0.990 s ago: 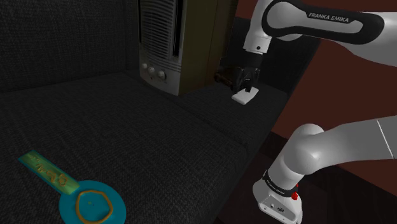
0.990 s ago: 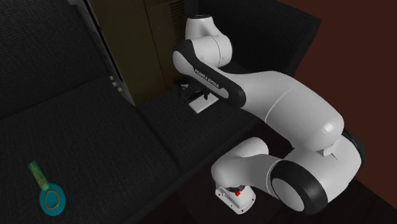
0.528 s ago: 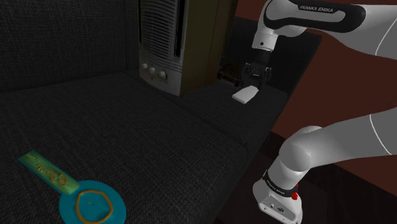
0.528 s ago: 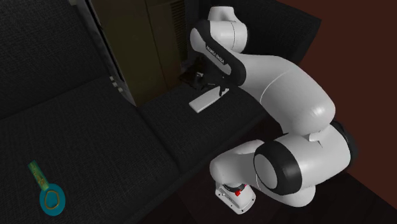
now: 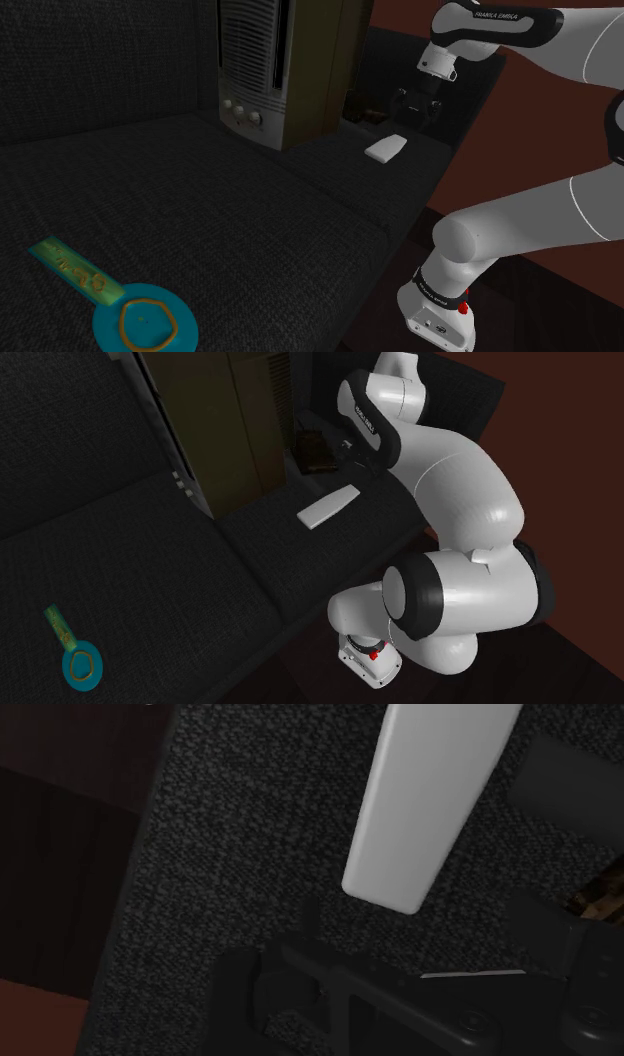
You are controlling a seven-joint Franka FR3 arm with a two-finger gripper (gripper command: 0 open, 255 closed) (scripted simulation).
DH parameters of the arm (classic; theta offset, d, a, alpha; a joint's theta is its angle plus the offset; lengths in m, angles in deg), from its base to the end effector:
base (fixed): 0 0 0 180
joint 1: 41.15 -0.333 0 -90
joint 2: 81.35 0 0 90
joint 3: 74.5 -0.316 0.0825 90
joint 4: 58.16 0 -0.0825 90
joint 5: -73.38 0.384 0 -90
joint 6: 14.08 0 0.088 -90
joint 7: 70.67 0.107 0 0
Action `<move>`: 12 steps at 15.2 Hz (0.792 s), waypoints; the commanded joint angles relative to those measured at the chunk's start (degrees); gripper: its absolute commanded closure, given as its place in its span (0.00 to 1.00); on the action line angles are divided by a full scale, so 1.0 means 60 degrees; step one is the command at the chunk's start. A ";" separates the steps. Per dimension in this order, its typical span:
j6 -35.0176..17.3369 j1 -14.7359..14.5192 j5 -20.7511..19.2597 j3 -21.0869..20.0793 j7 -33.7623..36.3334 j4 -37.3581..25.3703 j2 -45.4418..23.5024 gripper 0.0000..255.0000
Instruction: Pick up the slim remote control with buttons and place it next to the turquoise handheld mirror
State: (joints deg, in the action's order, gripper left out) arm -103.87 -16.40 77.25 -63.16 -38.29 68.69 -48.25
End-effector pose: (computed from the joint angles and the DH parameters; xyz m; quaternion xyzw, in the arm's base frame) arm 0.2928 -0.2235 0.5834 -0.8321 0.5462 0.0376 0.0880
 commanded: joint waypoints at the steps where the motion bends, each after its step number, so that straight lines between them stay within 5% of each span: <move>1: -0.0301 0.0140 -0.0020 0.0042 0.0196 0.0152 0.0069 0.00; 12: -0.1109 0.0140 -0.0007 -0.0016 0.0206 0.1105 0.0220 0.00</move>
State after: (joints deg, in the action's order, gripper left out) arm -110.47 -15.50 77.16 -63.19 -37.08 75.26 -46.85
